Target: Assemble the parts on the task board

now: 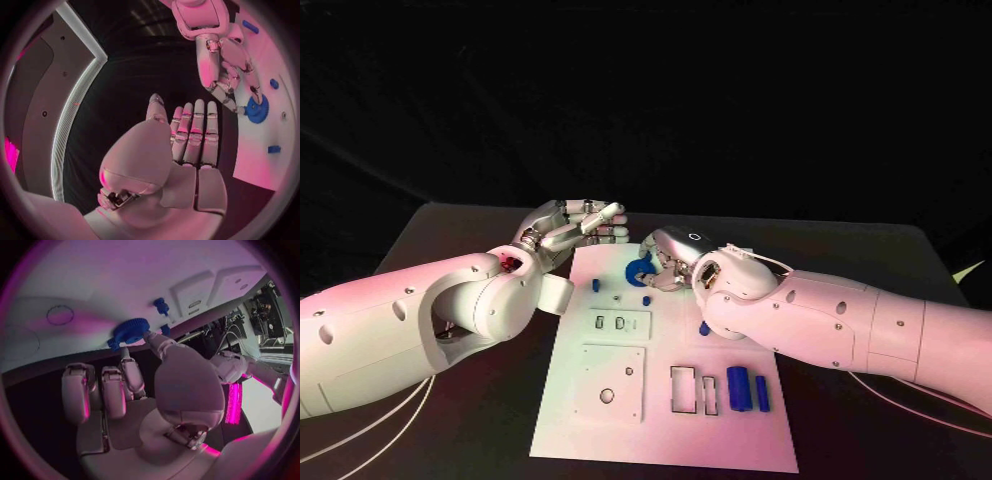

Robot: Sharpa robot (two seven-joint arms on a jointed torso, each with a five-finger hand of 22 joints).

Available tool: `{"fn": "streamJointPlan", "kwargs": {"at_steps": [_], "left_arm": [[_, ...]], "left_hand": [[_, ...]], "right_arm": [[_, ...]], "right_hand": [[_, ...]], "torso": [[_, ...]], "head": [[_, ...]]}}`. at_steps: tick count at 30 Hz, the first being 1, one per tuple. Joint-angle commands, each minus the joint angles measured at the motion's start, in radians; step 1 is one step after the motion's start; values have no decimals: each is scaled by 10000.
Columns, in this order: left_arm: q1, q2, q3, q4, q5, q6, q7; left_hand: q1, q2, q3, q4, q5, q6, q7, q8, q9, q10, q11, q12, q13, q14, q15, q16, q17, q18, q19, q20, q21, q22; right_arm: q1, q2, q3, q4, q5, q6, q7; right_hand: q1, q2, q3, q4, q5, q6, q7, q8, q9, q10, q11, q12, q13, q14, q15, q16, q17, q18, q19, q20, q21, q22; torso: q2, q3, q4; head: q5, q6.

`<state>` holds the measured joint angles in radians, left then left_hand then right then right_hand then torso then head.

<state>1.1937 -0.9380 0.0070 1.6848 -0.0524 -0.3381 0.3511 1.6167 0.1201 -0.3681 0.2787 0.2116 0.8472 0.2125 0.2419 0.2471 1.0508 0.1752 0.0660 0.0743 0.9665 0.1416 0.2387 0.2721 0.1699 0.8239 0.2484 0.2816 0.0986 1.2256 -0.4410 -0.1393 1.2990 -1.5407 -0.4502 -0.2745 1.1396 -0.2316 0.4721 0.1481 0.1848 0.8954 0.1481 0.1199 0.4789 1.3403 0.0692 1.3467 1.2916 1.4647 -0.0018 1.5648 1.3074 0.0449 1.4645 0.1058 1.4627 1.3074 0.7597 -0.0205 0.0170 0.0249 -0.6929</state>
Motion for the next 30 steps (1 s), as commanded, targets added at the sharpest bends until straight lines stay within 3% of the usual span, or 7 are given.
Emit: {"fn": "streamJointPlan", "kwargs": {"at_steps": [1,10,15,23,27,28,30], "left_arm": [[11,7,8,16,20,160,49],[11,-10,8,18,20,150,43],[11,-16,8,8,20,154,44],[10,-56,7,-76,35,148,47],[9,-59,6,-135,48,142,50],[8,-52,6,-145,49,145,53],[7,-37,5,-160,51,158,60]], "left_hand": [[26,107,-67,6,-51,-86,11,-57,10,-60,28,-18,-11,-93,10,-33,10,111,7,30,-36,-16],[21,115,-78,10,-50,-92,14,-59,15,-66,31,-19,-11,-95,11,-36,18,111,8,31,-37,-19],[21,115,-78,10,-50,-92,14,-59,15,-66,31,-19,-11,-95,11,-36,18,111,8,31,-37,-19],[21,115,-78,10,-50,-92,14,-59,15,-66,31,-19,-11,-95,11,-36,18,111,8,31,-37,-19],[21,115,-78,10,-50,-92,14,-59,15,-66,31,-19,-11,-95,11,-36,18,111,8,31,-37,-19],[21,115,-78,10,-50,-92,14,-59,15,-66,31,-19,-11,-95,11,-36,18,111,8,31,-37,-19],[21,115,-78,10,-50,-92,14,-59,15,-66,31,-19,-11,-95,11,-36,18,111,8,31,-37,-19]], "right_arm": [[-8,-73,-8,40,295,388,80],[-17,-292,-13,139,520,433,108],[-24,-658,-13,433,542,-65,200],[152,-2263,46,1765,1158,-933,766],[361,-3439,61,2360,2665,-466,1473],[391,-3706,62,2455,3166,-284,1667],[433,-4187,63,2580,3979,38,2042]], "right_hand": [[-151,32,-5,138,60,165,-38,84,11,112,-36,105,99,1049,9,48,2585,-119,209,34,67,1731],[-328,110,-13,314,134,311,-83,154,15,216,-75,211,210,1057,-24,56,2618,-130,242,4,99,1769],[-281,145,52,306,191,350,-103,170,10,279,-96,272,277,1061,-44,60,2634,-132,251,-14,106,1780],[7,36,202,107,228,332,-106,145,-31,299,-109,293,290,1061,-62,60,2634,-135,261,-40,107,1794],[466,-33,434,-209,14,309,-80,112,-81,211,-93,214,199,1053,-53,52,2602,-109,190,-41,11,1732],[810,-115,536,-474,-312,308,-65,104,-100,135,-83,148,123,1047,-45,45,2574,-88,128,-33,-69,1677],[1058,-177,618,-709,-196,302,-46,92,-117,127,-67,149,124,1056,-33,55,2615,-80,104,-25,-102,1662]], "torso": [[-1,4,4],[3,1,1],[-5,4,9],[-73,30,-94],[-143,61,-174],[-151,67,-183],[-173,85,-208]], "head": [[2,-15],[-2,-18],[-3,2],[32,43],[18,36],[-15,40],[-54,36]]}}
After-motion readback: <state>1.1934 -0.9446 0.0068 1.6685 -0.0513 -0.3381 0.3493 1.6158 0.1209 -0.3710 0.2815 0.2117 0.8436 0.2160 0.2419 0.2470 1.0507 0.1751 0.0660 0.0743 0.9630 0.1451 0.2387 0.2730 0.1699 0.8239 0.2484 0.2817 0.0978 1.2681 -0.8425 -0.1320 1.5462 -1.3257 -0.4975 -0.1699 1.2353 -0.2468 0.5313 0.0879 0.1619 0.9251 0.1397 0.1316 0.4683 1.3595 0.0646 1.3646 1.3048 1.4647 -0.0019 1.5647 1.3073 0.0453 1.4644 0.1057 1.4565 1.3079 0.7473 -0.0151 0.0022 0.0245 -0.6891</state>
